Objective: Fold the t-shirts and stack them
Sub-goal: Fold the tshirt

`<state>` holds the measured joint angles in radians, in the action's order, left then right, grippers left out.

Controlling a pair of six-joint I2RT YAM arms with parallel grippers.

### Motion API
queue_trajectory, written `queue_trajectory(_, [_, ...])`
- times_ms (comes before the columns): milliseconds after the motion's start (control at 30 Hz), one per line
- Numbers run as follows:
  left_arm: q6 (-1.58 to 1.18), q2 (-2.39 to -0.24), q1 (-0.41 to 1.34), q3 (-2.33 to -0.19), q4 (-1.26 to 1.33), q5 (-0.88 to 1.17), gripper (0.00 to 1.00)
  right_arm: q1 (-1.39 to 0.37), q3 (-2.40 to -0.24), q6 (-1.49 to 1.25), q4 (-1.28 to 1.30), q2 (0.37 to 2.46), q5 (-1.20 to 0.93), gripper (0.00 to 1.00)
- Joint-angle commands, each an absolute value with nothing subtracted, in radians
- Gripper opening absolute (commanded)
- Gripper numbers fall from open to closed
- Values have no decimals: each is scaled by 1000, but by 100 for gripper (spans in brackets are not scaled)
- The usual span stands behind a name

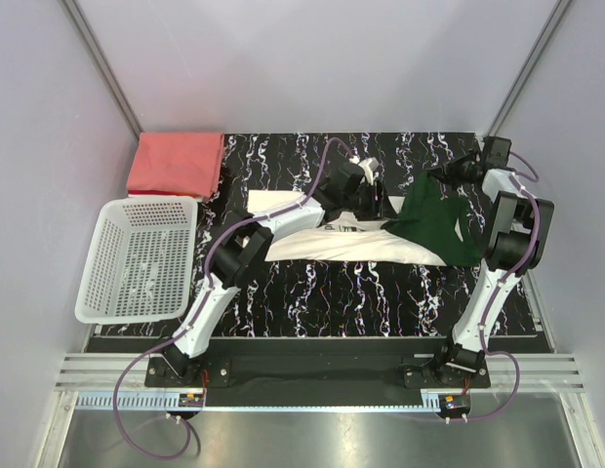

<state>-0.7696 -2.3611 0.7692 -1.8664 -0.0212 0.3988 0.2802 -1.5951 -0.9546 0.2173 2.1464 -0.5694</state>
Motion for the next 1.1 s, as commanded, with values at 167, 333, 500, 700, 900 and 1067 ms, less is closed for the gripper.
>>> queue_trajectory(167, [-770, -2329, 773, -1983, -127, 307, 55, 264, -1605, -950, 167, 2137, -557, 0])
queue_trajectory(333, [-794, -2370, 772, -2045, -141, 347, 55, 264, -1586, -838, 207, 2128, -502, 0])
queue_trajectory(500, [-830, -2390, 782, -2069, -138, 445, 54, 264, -1606, -759, 251, 2138, -456, 0])
queue_trajectory(700, [-1067, -2327, 811, -1895, 21, 364, 56, 264, -1572, -746, 256, 2114, -483, 1])
queue_trajectory(900, [-1400, -2319, 841, -1798, 207, 301, 50, 264, -1510, -703, 256, 2065, -460, 1])
queue_trajectory(1067, [-1453, -2356, 858, -1857, 137, 232, 50, 264, -1460, -681, 216, 2051, -471, 1])
